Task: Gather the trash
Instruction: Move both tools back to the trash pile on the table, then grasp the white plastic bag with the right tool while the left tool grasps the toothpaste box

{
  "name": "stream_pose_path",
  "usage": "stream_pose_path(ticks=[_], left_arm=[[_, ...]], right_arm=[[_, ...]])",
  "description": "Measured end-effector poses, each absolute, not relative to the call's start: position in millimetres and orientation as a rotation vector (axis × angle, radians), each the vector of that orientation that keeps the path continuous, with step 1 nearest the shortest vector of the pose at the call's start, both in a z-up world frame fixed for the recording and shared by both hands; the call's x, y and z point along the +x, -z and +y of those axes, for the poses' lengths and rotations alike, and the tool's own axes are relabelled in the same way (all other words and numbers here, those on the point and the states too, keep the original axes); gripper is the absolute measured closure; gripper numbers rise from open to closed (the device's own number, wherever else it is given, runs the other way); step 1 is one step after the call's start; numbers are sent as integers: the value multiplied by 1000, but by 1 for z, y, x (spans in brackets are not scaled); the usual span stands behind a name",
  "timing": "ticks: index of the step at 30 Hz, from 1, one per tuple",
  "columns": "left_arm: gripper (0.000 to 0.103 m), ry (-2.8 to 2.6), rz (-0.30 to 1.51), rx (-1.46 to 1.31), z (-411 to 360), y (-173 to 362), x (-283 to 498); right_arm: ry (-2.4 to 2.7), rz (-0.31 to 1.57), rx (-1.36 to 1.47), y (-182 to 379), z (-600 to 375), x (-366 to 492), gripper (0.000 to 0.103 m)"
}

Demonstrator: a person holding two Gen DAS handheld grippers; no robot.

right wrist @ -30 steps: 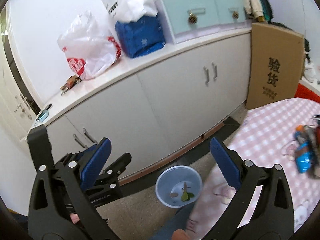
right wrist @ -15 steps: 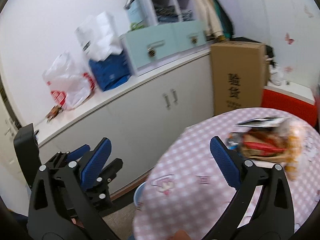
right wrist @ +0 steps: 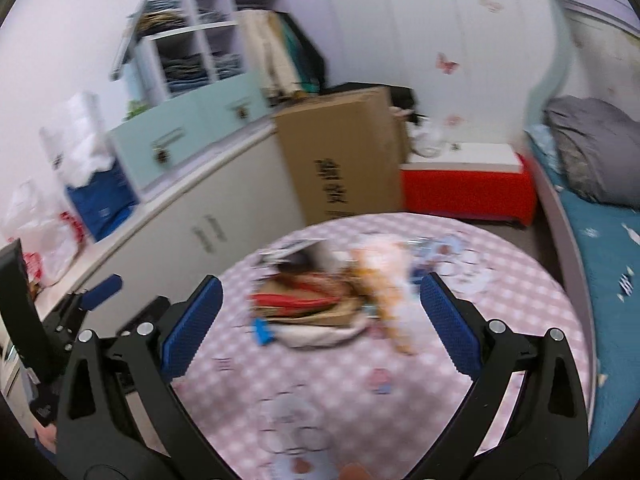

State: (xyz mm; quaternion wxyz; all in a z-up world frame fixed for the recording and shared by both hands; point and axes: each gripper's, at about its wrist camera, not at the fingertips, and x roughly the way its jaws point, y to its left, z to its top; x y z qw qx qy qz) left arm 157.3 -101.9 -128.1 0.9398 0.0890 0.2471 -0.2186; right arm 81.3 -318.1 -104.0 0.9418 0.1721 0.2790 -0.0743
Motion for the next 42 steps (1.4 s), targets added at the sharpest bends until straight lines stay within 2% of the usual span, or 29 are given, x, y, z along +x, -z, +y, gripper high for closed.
stream_pose_path(ticks=[10,16,23,24,25,26,27,30,34,42], left_arm=[[7,564,540,379,-183,163,198],[7,570,493,433,-199,160,223],[9,646,525,566,-224,176,246],[28,661,530,567,-225,177,247],[60,678,552,561,-227,179,248],[71,689,590,543,-227,181,252],[75,678,599,525,-226,181,255],[84,694,603,433,-212,176,255],[87,674,577,343,-194,165,252],[89,598,509,151,-150,138,241]], right_arm=[[238,674,393,149,-362,97,6],[228,750,390,177,-370,125,6],[190,817,383,204,-372,159,7],[182,820,384,207,-371,161,15],[171,822,396,210,-371,162,33],[160,821,409,211,-372,162,44],[142,814,431,211,-372,160,65],[124,792,442,208,-371,153,68],[122,758,491,200,-377,138,69],[116,696,509,170,-375,112,69]])
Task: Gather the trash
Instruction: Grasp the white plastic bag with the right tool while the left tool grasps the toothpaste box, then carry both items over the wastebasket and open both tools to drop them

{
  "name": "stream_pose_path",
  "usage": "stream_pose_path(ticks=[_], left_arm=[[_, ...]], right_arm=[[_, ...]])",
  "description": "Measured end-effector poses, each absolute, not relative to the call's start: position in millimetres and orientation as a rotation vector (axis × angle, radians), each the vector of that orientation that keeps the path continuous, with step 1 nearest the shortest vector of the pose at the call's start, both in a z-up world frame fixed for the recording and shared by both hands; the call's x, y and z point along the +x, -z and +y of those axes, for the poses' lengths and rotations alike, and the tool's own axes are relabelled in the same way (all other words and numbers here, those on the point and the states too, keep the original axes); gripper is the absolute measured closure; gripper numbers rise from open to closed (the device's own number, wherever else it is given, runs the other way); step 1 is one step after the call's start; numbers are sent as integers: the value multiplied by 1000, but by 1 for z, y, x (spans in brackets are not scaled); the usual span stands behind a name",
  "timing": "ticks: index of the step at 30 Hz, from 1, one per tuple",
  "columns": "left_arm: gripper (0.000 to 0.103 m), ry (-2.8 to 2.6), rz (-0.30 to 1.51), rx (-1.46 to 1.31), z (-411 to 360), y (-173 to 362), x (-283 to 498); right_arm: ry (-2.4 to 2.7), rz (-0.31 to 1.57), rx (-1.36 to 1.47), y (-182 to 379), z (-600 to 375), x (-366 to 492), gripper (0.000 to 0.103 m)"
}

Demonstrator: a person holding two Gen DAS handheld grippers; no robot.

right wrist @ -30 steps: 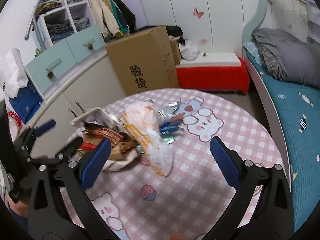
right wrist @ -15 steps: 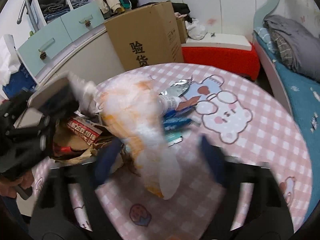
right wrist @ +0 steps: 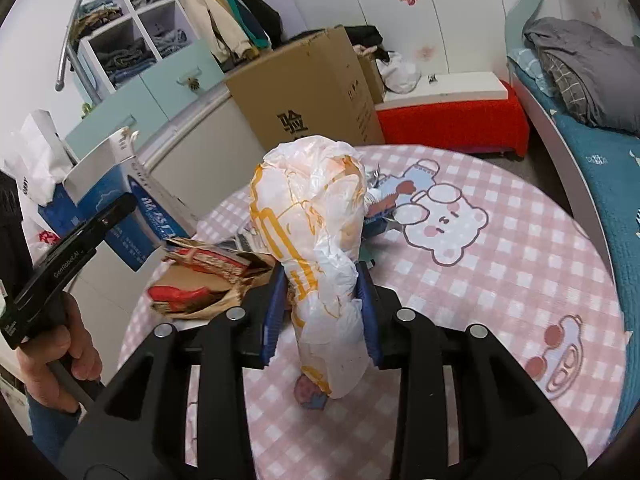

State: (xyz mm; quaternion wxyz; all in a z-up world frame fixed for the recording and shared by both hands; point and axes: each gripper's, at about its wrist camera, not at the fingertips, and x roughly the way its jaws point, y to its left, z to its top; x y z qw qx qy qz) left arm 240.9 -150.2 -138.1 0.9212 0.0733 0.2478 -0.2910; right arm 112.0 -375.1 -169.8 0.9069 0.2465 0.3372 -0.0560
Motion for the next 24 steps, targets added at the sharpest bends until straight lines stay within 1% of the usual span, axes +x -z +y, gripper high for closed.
stream_pose_path(ticks=[12,24], left_arm=[[89,505,486,-15,-65,111,208],[89,326,464,-105,53,107,165]], right_arm=[[30,627,442,118,-325,98,69],[-157,640,359,98,-224,121,69]])
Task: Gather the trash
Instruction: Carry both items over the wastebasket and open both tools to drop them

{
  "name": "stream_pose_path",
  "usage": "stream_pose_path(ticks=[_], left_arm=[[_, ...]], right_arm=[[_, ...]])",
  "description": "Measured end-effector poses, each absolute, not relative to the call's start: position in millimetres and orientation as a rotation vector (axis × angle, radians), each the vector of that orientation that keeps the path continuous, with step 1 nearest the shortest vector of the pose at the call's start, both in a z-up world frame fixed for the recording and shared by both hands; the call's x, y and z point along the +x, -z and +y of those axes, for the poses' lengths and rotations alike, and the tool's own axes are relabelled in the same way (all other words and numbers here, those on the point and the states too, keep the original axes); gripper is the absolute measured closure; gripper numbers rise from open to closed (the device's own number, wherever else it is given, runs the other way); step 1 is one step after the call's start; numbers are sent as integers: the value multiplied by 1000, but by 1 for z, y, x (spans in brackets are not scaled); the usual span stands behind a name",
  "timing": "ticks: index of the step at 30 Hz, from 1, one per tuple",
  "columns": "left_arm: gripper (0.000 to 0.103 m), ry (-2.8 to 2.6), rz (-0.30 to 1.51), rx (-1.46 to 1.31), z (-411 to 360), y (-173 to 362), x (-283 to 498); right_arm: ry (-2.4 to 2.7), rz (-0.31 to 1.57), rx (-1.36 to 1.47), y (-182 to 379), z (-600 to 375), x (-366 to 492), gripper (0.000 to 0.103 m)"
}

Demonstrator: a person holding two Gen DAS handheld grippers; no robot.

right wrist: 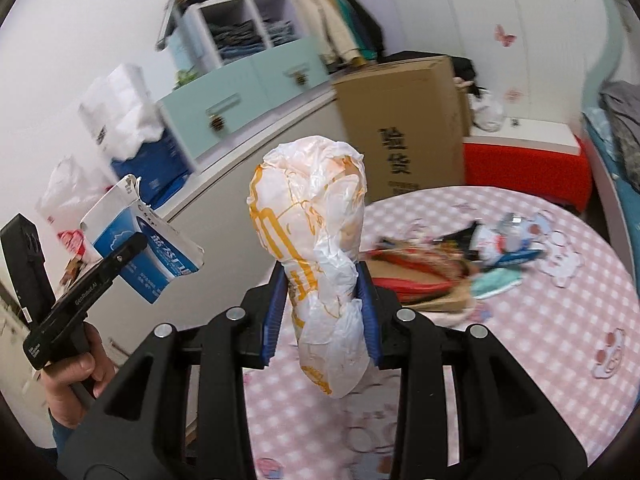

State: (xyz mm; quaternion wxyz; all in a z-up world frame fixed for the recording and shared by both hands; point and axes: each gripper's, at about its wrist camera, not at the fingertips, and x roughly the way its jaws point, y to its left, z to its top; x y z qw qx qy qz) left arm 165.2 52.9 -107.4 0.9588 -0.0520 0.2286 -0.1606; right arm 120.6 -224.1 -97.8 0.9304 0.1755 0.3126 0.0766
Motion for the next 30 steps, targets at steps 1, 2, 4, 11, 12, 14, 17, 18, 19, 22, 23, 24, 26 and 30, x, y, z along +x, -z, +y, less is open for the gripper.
stream_pose_path(ticks=[1,2,4,11,12,14,17,18,19,22,23,24,26,30], left_arm=[[89,305,466,-117,66,108,162],[89,290,468,-127,75,110,159],[89,253,476,-148,96,116,153],[89,139,545,-217,160,151,141],[89,116,566,-230,171,161,141],[89,86,597,-245,186,176,142],[89,39,661,-271,209,205,144],[89,26,681,-279,215,214,145],[89,12,705,-289,223,225,146],[89,-15,763,-312,240,251,150],[89,-21,779,-318,244,259,152],[89,-25,794,-323,247,265,154],[89,-41,826,-330,254,280,159],[89,-57,891,-350,266,309,167]], right_arm=[[-175,644,349,97,-213,124,69],[-190,648,342,97,-205,127,69],[-228,657,327,96,-183,134,69],[-368,732,288,111,-107,163,69],[-394,754,281,117,-91,170,69],[-437,792,278,128,-66,180,69],[-485,848,263,146,-31,192,69],[-498,867,259,152,-21,196,69],[-510,894,252,160,-7,201,69],[-528,966,242,184,22,213,69],[-530,981,238,189,28,215,69],[-532,997,232,195,35,216,69],[-535,1033,215,208,51,221,69],[-500,1109,163,233,72,233,69]])
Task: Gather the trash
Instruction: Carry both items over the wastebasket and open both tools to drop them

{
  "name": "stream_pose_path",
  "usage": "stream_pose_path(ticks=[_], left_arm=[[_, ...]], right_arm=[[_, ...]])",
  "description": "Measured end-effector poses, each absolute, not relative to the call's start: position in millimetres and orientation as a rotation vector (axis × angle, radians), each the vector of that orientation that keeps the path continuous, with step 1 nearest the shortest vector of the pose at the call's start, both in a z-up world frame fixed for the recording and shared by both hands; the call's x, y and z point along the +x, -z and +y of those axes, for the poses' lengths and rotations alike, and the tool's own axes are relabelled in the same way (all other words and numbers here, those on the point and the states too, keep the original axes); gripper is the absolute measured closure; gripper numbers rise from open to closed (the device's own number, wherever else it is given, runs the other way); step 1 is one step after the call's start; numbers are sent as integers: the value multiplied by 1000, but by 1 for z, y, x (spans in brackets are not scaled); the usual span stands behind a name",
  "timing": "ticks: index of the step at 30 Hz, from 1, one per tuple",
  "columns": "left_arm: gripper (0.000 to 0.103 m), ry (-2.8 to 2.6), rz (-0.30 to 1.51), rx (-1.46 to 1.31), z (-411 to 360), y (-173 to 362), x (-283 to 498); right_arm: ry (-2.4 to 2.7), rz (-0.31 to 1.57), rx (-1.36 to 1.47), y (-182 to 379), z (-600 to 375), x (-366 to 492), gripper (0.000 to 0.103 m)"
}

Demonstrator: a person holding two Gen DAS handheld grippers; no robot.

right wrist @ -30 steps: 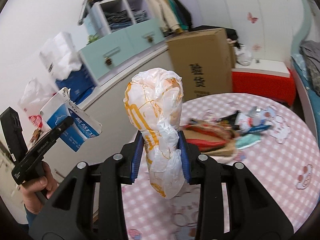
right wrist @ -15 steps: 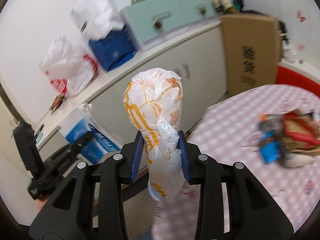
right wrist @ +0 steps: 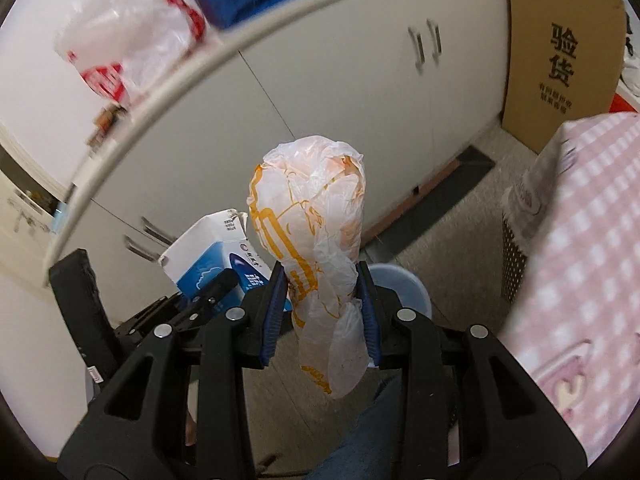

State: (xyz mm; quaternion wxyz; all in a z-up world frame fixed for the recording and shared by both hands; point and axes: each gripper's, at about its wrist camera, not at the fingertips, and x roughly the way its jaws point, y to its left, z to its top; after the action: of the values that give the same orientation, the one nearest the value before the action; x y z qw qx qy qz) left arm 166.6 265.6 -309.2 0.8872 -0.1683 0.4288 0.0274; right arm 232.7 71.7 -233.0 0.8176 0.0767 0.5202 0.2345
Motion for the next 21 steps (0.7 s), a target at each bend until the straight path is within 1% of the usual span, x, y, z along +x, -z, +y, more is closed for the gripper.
stream_pose_path(ticks=[9,11,12,13,14,15,16,17,18,19,21], left_arm=[[89,-34,1084,-356,266,391,197],[88,-27,1118,-355,265,406,205],[86,-16,1140,-351,263,414,210],[79,-8,1162,-347,262,420,214],[70,-9,1179,-345,261,424,216],[46,-21,1189,-348,263,428,217],[30,-53,1195,-351,267,431,218],[28,-71,1192,-350,268,431,219],[27,-76,1189,-349,271,432,216],[24,-81,1193,-344,272,431,215],[23,-106,1197,-334,274,429,211]], right_arm=[[-413,1269,97,304,108,251,67],[-386,1303,92,320,112,254,64],[-372,1323,96,329,113,257,57],[-362,1337,102,334,114,259,42],[-352,1344,102,337,114,259,35],[-337,1350,102,340,113,260,29],[-335,1353,104,342,112,263,28],[-336,1357,105,343,111,263,26],[-337,1360,103,343,110,262,19],[-337,1356,99,343,113,262,15],[-339,1351,88,341,113,260,13]])
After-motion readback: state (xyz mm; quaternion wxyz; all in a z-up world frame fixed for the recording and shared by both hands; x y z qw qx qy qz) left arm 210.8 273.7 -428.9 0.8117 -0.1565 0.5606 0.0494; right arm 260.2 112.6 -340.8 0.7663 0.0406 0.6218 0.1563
